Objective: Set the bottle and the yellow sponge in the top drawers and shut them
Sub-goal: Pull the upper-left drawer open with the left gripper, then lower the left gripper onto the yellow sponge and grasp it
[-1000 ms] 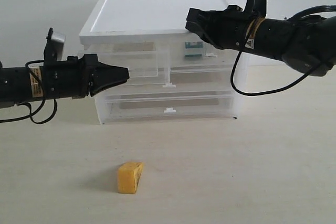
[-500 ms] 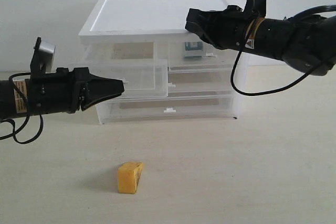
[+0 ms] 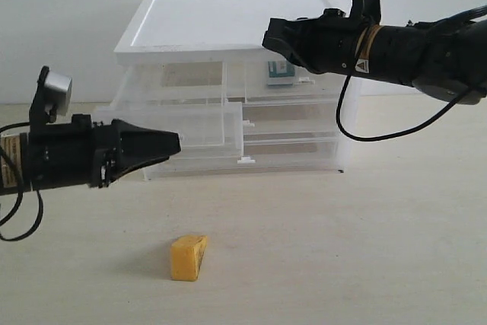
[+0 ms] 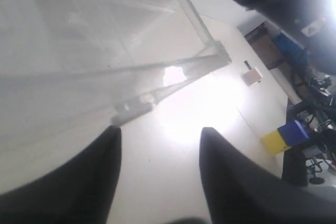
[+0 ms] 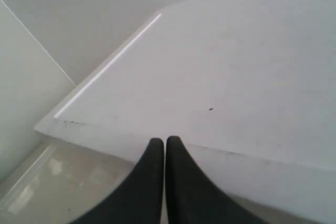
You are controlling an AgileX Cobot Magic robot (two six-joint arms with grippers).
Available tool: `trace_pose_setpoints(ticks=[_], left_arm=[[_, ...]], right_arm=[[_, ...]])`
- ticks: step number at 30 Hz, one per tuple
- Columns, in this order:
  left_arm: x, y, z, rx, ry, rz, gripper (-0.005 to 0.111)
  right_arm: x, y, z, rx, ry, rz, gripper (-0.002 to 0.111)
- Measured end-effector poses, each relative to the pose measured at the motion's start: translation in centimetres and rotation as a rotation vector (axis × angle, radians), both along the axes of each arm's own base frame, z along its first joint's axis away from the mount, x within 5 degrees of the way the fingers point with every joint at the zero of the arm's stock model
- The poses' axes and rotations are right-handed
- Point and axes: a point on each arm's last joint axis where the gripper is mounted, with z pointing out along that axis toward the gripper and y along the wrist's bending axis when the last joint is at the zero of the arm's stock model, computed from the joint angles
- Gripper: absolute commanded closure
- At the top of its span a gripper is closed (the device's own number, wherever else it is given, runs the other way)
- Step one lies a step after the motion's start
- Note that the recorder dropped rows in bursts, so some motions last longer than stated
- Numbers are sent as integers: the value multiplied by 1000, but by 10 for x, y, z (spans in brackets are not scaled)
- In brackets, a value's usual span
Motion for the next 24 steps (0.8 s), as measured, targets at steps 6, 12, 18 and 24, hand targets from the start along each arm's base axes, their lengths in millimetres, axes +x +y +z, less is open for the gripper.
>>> trace_pose_setpoints(ticks=[6,12,18,24], left_arm=[[-35,8,-15,151,33,10,62],[-38,16,-26,309,62,71,41],[-46,-6,-34,447,44,16,40],[-45,-30,-35,644,-9,23,40]], right_arm=[[-1,1,0,-13,-9,17,108],[-3,2,-2,-49,-15,43,108],[-3,2,-3,-56,-14,47,108],[-4,2,-4,-64,-7,55,108]])
